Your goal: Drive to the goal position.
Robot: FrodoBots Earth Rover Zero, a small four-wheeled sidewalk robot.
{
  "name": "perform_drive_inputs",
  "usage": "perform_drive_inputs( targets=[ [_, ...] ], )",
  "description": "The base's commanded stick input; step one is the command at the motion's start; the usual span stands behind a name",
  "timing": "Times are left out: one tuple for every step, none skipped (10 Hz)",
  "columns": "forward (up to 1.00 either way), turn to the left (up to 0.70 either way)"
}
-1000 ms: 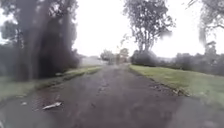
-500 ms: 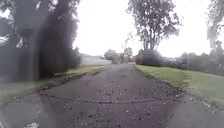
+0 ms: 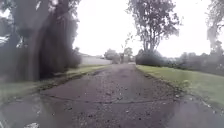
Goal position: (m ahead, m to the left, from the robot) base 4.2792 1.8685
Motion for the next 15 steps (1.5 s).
perform_drive_inputs(
  targets=[
    [0.85, -0.32],
    [0.85, -0.32],
    [0.85, -0.32],
    [0.85, -0.32],
    [0.85, -0.32],
    [0.85, -0.32],
    [0.85, -0.32],
    [0.85, -0.19],
    [0.85, -0.07],
    [0.85, 0.00],
    [0.85, 0.00],
    [0.85, 0.00],
    [0.85, 0.00],
    [0.85, -0.02],
    [0.85, -0.04]
  ],
)
